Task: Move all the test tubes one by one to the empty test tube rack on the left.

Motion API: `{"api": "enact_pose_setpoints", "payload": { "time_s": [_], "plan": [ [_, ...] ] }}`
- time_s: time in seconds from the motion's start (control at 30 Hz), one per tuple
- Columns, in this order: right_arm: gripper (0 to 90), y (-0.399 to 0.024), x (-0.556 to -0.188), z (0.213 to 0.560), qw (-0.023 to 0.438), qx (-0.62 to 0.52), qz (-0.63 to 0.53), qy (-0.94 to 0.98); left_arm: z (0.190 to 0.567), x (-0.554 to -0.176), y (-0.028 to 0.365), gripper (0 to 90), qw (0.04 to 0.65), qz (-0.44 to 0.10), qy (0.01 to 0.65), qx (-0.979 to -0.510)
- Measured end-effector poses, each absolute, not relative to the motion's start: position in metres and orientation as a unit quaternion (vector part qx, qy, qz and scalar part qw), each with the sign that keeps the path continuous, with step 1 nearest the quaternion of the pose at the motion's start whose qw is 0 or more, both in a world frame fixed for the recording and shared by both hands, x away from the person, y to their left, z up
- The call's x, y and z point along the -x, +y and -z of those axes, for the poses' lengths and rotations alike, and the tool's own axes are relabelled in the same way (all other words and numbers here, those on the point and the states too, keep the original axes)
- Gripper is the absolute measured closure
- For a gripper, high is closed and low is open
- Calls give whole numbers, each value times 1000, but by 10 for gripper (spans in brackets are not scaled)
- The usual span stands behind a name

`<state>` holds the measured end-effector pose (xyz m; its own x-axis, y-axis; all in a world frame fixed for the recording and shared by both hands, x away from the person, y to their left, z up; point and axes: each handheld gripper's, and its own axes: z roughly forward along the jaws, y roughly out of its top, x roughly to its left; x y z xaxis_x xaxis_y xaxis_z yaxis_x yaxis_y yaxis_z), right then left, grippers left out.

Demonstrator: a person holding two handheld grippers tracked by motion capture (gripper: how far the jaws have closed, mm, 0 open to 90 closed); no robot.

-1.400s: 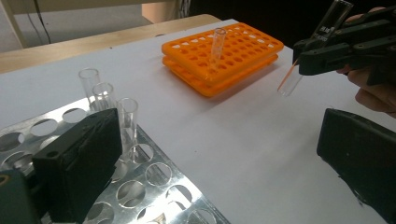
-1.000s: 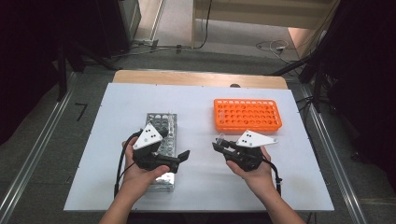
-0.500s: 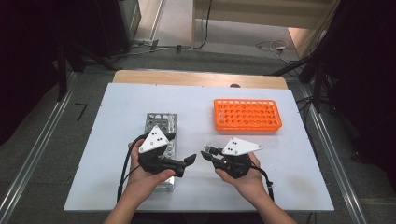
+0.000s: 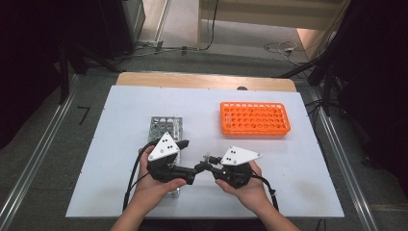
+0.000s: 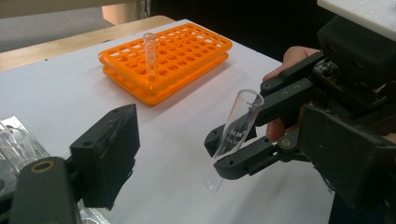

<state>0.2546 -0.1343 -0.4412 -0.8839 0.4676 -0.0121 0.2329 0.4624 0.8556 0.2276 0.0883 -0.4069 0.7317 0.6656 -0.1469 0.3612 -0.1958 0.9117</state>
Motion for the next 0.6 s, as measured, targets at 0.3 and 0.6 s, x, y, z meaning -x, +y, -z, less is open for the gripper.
{"api": "enact_pose_setpoints", "payload": {
  "time_s": [0.3,0.6],
  "plan": [
    [742,-130,-252,443,123,-200,-473,849,409,-225,78,280,521,-146,323,-776],
    [742,-126,-249,443,121,-193,-471,852,409,-222,72,504,516,-155,312,-782]
  ]
}}
